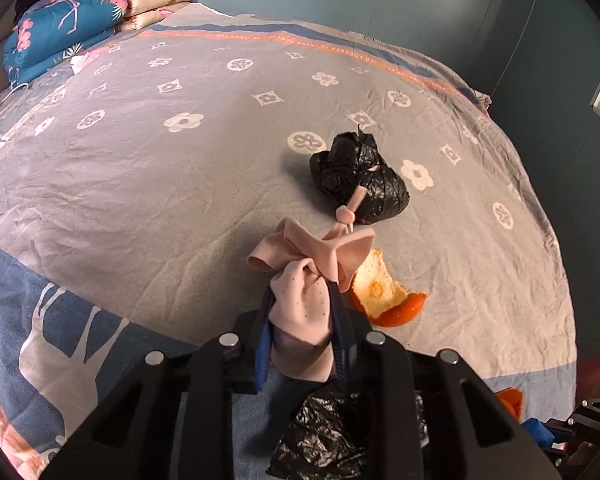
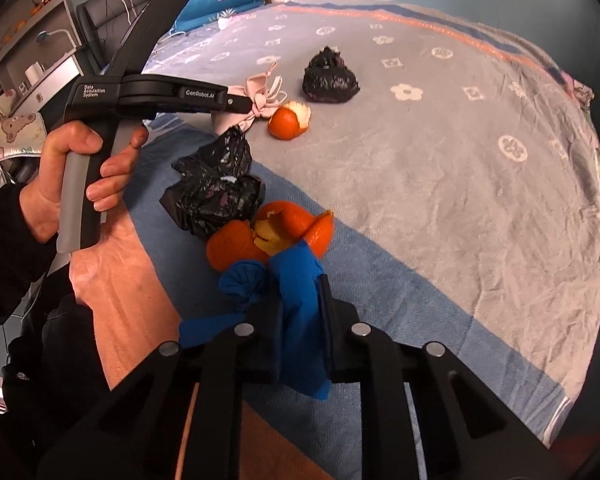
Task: Collect trash
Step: 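Carry the pink cloth and blue glove over the bin with both tools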
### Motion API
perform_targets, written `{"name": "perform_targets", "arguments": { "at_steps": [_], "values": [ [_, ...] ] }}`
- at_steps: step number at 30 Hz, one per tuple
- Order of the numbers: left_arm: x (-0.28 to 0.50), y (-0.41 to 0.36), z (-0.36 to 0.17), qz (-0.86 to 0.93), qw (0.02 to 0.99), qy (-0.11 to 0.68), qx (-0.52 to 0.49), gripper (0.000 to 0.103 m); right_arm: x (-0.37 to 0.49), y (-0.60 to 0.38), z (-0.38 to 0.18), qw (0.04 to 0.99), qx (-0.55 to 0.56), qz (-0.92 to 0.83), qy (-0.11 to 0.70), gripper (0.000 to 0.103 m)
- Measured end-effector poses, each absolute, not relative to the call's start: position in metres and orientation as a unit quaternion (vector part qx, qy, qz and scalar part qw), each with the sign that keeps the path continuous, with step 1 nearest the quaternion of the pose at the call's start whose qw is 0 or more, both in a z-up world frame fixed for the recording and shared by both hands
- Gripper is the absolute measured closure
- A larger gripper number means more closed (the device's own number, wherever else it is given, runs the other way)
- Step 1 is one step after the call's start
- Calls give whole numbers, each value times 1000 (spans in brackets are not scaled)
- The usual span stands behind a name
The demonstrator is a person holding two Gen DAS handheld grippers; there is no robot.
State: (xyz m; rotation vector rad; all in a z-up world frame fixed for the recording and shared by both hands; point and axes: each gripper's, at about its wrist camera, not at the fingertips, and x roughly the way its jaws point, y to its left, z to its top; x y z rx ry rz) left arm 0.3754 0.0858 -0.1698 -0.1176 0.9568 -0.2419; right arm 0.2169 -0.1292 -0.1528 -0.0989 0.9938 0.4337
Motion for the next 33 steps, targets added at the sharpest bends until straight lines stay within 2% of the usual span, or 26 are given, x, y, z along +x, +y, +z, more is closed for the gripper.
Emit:
{"name": "perform_targets", "arguments": {
  "at_steps": [33],
  "values": [
    [301, 110, -77, -88, 915, 386, -79, 79, 158, -166, -54, 912, -5, 176, 370, 89]
  ]
}}
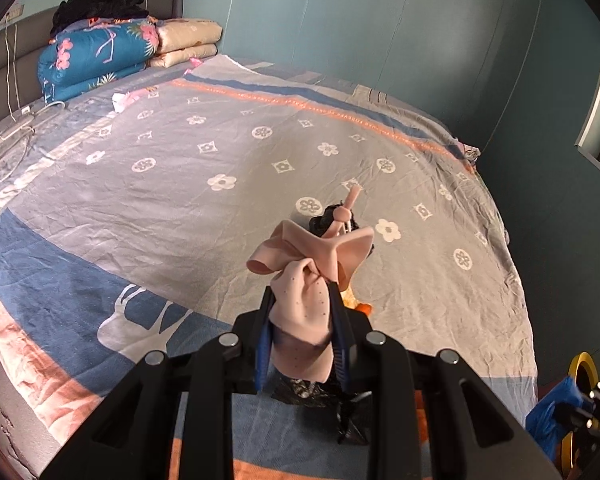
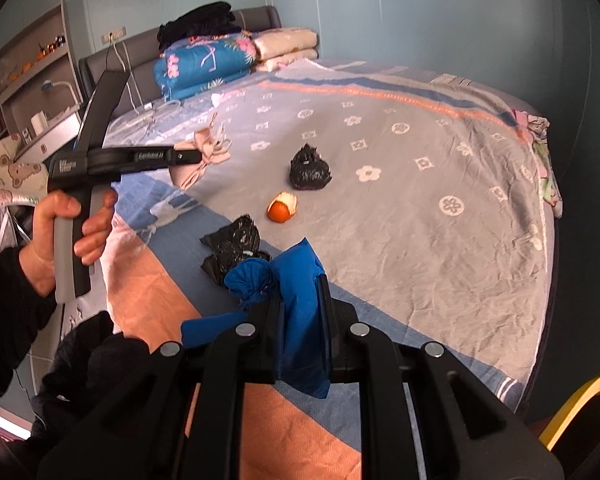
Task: Collect trash
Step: 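Carry the pink cloth and blue glove over the bin with both tools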
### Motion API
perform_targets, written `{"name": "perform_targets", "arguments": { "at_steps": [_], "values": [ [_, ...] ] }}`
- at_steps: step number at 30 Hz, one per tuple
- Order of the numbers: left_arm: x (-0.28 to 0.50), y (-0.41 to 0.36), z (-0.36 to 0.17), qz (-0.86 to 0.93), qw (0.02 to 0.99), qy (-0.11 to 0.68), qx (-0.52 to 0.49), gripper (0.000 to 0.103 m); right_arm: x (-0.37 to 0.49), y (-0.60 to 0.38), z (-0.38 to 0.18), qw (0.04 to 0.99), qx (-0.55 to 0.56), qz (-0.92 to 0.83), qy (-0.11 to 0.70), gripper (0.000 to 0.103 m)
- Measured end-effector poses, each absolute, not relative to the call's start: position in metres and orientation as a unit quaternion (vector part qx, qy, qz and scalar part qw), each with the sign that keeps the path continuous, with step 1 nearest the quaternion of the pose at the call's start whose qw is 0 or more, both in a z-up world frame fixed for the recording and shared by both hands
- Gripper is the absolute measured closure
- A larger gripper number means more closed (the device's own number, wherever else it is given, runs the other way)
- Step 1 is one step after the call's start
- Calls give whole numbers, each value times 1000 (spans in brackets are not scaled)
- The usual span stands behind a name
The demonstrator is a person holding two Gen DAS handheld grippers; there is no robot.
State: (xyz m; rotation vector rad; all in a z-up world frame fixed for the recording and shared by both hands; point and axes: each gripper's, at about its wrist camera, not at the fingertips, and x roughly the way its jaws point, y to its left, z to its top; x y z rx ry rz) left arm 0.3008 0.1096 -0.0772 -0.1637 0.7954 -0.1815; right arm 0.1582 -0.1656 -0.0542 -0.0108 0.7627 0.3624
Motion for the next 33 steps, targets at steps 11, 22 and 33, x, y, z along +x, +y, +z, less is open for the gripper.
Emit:
{"name": "perform_targets", "arguments": {
  "at_steps": [11, 22, 33],
  "values": [
    [263, 83, -35, -94, 929, 350, -77, 79, 125, -192, -11, 937, 5, 161, 311, 89],
    [218, 30, 3, -127, 941, 309, -60, 79, 85, -234, 28, 960, 18, 122, 252, 89],
    [179, -24, 33, -180, 941, 282, -48, 79, 47, -285, 54, 975, 37, 73, 207, 89]
  ]
}}
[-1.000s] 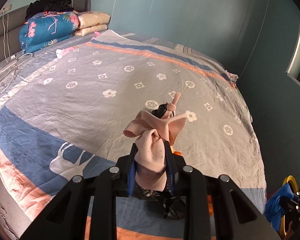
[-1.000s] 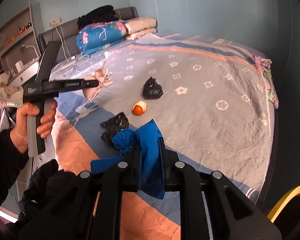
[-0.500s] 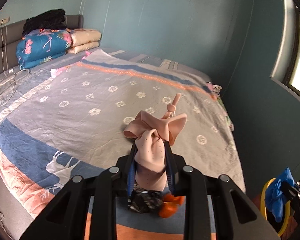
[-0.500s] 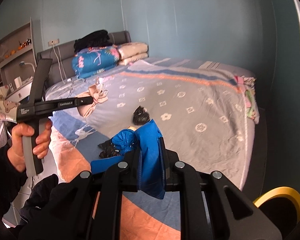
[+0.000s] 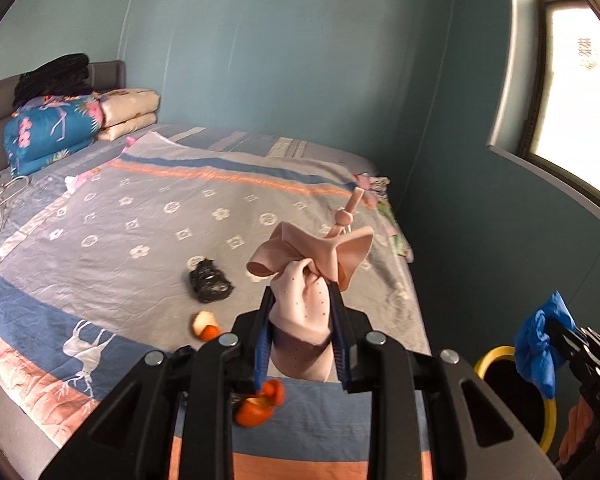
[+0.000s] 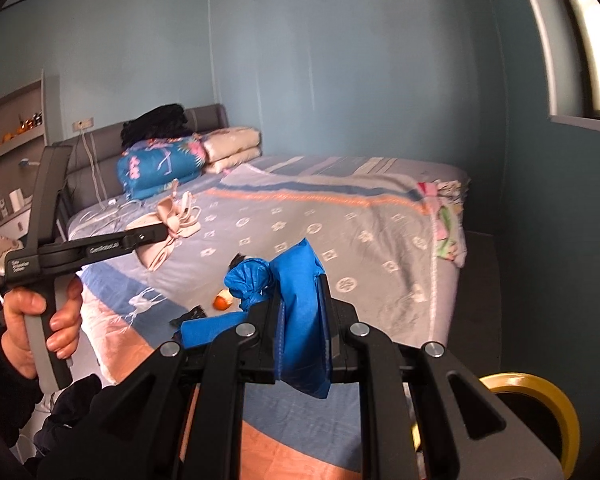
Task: Collect trash
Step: 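Carry the pink cloth and blue glove over the bin with both tools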
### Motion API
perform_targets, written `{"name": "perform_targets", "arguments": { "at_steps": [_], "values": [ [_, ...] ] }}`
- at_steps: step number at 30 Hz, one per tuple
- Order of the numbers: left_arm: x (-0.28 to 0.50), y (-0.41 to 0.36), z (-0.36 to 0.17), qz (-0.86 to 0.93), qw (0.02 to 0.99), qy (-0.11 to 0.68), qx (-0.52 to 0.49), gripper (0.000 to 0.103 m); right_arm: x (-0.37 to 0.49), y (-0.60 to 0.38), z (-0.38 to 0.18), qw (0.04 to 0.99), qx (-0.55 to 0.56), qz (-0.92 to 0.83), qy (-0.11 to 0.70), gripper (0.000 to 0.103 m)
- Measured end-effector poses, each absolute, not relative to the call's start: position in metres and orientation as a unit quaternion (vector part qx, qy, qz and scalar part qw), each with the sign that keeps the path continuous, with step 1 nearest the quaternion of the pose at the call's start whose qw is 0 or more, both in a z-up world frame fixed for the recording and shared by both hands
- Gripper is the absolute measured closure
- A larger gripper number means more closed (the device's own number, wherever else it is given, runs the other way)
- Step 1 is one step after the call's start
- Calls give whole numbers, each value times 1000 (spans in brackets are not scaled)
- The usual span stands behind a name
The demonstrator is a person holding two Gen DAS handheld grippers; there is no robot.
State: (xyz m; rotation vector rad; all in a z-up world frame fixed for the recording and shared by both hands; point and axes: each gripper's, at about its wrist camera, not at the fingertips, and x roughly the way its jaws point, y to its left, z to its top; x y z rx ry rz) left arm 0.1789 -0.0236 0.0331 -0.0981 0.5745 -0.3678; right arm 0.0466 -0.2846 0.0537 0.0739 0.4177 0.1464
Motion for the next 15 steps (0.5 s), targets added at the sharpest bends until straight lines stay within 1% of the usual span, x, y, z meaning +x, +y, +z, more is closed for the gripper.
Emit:
{"name": "perform_targets", "arguments": {
  "at_steps": [15],
  "values": [
    [139, -92, 54, -251, 929, 270, -16, 78, 2, -352, 66, 982, 54, -18, 182, 89]
  ]
}}
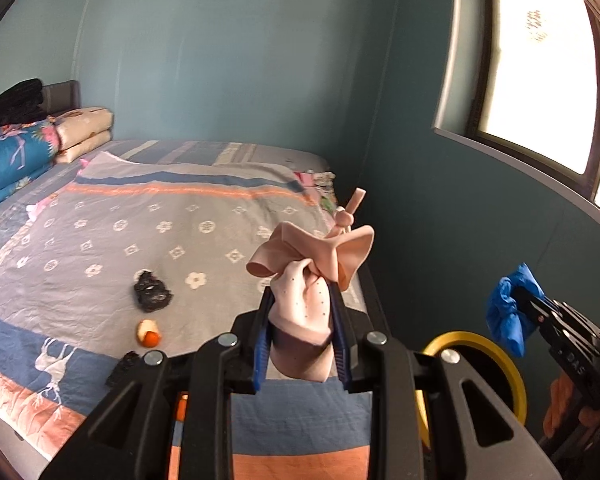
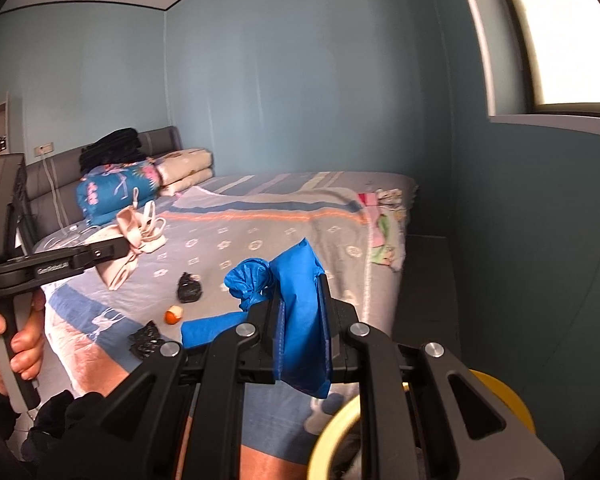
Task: Collect trash
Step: 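Carry the pink cloth and blue glove over the bin with both tools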
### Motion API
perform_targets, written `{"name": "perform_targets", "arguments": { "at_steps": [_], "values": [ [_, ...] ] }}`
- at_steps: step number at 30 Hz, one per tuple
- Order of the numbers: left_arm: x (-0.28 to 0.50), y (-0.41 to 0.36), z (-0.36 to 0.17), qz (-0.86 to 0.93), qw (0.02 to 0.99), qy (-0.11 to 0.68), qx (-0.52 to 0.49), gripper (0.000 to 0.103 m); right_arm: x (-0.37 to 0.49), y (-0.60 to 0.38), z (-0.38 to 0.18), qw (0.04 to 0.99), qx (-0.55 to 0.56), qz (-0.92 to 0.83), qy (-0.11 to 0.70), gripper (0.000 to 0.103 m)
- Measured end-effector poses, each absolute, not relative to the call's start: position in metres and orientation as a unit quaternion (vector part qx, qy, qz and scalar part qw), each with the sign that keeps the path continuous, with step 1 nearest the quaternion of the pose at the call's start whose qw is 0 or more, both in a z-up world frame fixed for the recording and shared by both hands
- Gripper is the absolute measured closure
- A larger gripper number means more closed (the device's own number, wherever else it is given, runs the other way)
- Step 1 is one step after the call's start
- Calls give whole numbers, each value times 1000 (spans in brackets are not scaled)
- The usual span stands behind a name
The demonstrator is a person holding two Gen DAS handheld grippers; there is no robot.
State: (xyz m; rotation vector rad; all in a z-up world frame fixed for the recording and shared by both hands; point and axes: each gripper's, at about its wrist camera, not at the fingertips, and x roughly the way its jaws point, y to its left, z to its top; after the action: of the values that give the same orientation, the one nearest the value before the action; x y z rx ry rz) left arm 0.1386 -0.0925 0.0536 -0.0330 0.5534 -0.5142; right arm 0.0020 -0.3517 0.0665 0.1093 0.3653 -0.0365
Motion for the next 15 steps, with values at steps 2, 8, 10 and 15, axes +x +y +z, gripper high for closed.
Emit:
{"name": "perform_targets", "arguments": {
  "at_steps": [2, 8, 10, 15],
  "values": [
    [135, -101, 55, -259, 928, 269, -11, 78, -2, -359, 66, 982, 56, -27, 180, 89],
    [127, -130, 53, -279, 921, 271, 6, 78, -14, -386, 63, 980, 68, -58, 180, 89],
    [126, -140, 51, -287, 917, 276, 13, 78, -19, -396, 61, 978, 76, -69, 179, 89],
    [124, -166, 40, -310, 905, 291, 25, 78, -27, -421, 52, 973, 101, -94, 183, 89]
  ]
}}
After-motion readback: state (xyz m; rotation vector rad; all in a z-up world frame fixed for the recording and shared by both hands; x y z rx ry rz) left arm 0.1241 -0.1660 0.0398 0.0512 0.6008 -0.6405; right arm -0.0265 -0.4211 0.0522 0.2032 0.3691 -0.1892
